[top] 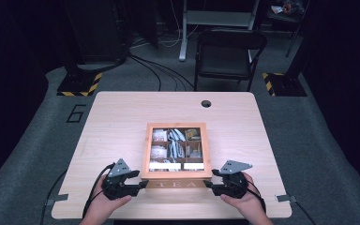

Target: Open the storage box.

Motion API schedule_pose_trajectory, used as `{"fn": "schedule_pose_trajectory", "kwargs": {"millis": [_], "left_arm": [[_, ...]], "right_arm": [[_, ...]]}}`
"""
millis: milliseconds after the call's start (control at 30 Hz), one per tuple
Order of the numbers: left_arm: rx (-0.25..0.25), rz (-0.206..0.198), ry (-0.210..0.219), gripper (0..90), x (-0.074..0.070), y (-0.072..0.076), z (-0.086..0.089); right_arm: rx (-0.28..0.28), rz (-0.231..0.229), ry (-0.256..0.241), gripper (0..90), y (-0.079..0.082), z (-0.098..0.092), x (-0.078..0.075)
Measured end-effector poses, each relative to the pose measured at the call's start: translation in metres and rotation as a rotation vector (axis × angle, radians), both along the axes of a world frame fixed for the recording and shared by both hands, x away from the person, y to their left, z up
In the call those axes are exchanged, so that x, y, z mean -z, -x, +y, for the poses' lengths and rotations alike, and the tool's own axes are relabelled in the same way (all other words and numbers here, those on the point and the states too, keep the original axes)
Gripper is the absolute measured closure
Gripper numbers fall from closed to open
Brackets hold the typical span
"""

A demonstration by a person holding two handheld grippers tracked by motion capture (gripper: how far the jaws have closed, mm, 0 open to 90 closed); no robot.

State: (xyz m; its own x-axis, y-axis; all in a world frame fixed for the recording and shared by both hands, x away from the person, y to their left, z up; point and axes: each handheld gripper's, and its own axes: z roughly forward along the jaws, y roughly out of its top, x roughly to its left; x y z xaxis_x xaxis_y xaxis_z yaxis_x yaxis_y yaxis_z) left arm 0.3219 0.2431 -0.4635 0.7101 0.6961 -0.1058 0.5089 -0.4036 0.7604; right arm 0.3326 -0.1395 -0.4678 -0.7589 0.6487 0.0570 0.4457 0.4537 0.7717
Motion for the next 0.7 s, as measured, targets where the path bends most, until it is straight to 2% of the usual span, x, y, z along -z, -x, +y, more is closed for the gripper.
{"fn": "schedule_pose_trajectory", "kwargs": {"millis": [100, 167, 233, 300, 567, 700], "left_arm": [[0.000, 0.003, -0.015, 45.7, 0.0024, -0.0008, -0.0025], [-0.004, 0.006, -0.006, 46.7, 0.0030, -0.0005, -0.0035], [-0.001, -0.005, -0.025, 47.6, 0.0025, -0.0009, -0.0042], [-0.010, -0.008, -0.018, 49.5, 0.0031, -0.0004, -0.0062], [-0.018, -0.023, -0.040, 49.5, 0.0037, 0.0000, -0.0095], [-0.023, -0.017, -0.024, 49.7, 0.0036, -0.0016, -0.0086]], "right_arm": [[0.000, 0.003, 0.007, 46.1, 0.0000, 0.0021, 0.0017], [-0.001, 0.001, 0.013, 46.3, -0.0001, 0.0022, 0.0018], [0.005, -0.003, 0.013, 46.5, -0.0002, 0.0027, 0.0019], [0.016, -0.011, 0.005, 47.3, 0.0000, 0.0038, 0.0014], [0.035, -0.016, 0.012, 47.8, 0.0007, 0.0062, 0.0005], [0.040, -0.025, 0.016, 47.5, 0.0012, 0.0082, -0.0007]]}}
